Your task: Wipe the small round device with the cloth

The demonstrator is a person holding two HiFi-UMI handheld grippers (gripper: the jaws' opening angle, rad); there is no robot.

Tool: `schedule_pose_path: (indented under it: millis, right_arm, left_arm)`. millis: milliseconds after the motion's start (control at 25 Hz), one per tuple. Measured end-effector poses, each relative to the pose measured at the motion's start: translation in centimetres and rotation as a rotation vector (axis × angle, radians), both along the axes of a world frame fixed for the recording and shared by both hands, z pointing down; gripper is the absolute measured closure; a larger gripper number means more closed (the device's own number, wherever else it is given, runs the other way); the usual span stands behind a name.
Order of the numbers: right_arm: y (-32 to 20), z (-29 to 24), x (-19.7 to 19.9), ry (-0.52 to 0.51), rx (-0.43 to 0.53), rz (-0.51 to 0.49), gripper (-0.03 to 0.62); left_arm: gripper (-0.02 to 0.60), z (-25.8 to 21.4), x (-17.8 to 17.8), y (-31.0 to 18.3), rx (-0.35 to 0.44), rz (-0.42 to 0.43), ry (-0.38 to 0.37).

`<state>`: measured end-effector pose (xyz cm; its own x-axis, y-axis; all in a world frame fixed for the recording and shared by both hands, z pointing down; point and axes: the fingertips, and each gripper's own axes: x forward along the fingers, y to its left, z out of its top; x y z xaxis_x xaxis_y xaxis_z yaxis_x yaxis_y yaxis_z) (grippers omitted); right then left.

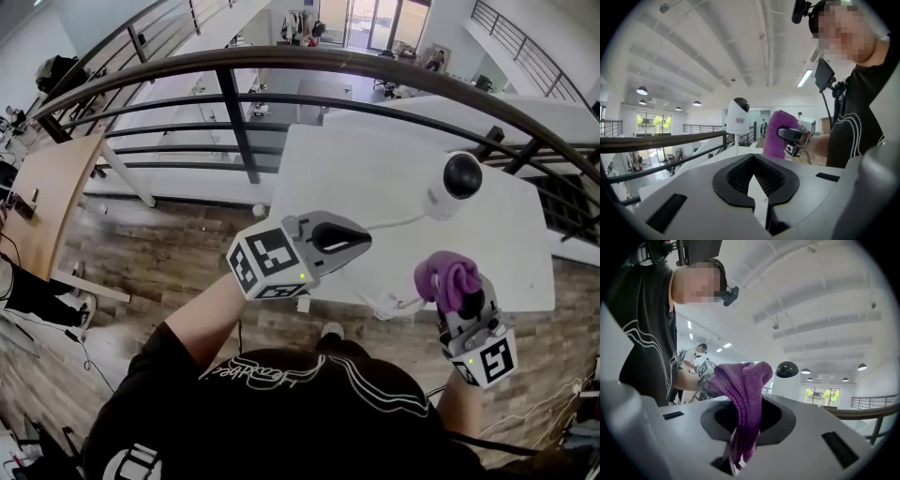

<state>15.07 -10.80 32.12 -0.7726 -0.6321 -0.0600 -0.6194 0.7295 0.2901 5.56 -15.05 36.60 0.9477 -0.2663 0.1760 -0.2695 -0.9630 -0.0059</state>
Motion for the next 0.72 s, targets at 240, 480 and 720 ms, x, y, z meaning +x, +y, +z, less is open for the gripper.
schedule_pose_path:
  millis: [240,480,720]
  right_arm:
    - [0.5,-2.2,-1.6,0.008,0.006,-0.103,0.536]
    - [-2.7,-1.9,-0.6,-0.06,-0.047,-0.124,0.536]
    - [-3.1,-2.3,-3.0,0.01,-0.021,0.003,0.536]
  left_arm:
    - [0.574,-2.3,0.8,2.8,-0.059,0.08,0.005]
    - [0.574,-1.4,1.4,-0.5,-0.056,0.068,-0.007]
    - [0.574,0.0,-0.8,-2.7,-0.057,0.17,0.0]
